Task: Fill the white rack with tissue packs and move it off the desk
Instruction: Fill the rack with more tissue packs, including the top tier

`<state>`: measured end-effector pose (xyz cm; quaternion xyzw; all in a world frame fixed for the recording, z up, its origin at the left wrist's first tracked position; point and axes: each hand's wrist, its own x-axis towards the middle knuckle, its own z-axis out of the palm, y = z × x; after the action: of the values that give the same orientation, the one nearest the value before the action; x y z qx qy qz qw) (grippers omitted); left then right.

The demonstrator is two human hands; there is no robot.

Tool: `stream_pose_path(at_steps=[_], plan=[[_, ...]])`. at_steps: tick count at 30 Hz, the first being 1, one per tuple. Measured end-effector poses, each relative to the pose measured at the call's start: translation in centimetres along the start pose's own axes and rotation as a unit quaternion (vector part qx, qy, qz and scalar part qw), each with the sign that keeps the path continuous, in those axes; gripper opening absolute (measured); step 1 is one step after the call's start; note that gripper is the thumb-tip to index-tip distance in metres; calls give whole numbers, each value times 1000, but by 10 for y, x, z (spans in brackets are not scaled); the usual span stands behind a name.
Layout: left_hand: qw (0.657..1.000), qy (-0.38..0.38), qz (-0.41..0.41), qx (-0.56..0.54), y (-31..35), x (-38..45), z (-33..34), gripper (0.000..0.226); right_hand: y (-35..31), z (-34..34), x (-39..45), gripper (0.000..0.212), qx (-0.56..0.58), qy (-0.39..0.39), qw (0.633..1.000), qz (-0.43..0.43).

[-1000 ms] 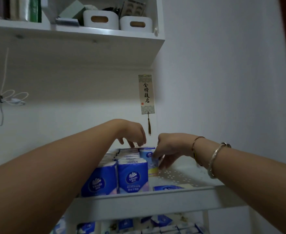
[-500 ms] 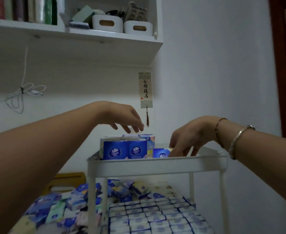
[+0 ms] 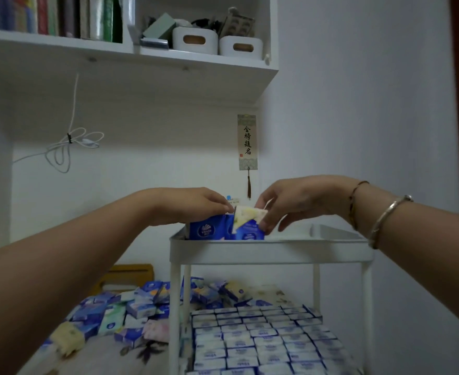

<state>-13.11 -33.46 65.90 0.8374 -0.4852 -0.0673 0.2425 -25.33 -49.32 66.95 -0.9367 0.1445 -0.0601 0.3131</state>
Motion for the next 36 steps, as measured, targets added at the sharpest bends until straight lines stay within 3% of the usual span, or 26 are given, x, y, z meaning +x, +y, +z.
stream_pose_path(at_steps=[5,9,12,15,19,23,29,36], plan=[[1000,26,2,-5,1,-2,3,29,-4,20,3,20,67,34,997,3],[998,58,29,-20,1,-12,3,29,-4,25,-8,23,10,115,993,-16],[987,135,90,-16,5,-23,2,23,-6,29,-18,24,20,200,976,-77],[965,219,142,15,13,-43,6,17,-10,39,-38,17,39,239,959,-146],[950,254,178,29,15,-82,20,15,-12,58,-68,9,23,255,946,-198],[963,216,163,2,5,-122,48,13,-2,88,-92,12,54,213,952,-212],[985,118,115,-50,-36,-149,118,11,39,151,-107,7,115,101,974,-166],[990,-42,52,-121,-91,-175,224,16,102,241,-124,13,174,-35,980,-89]])
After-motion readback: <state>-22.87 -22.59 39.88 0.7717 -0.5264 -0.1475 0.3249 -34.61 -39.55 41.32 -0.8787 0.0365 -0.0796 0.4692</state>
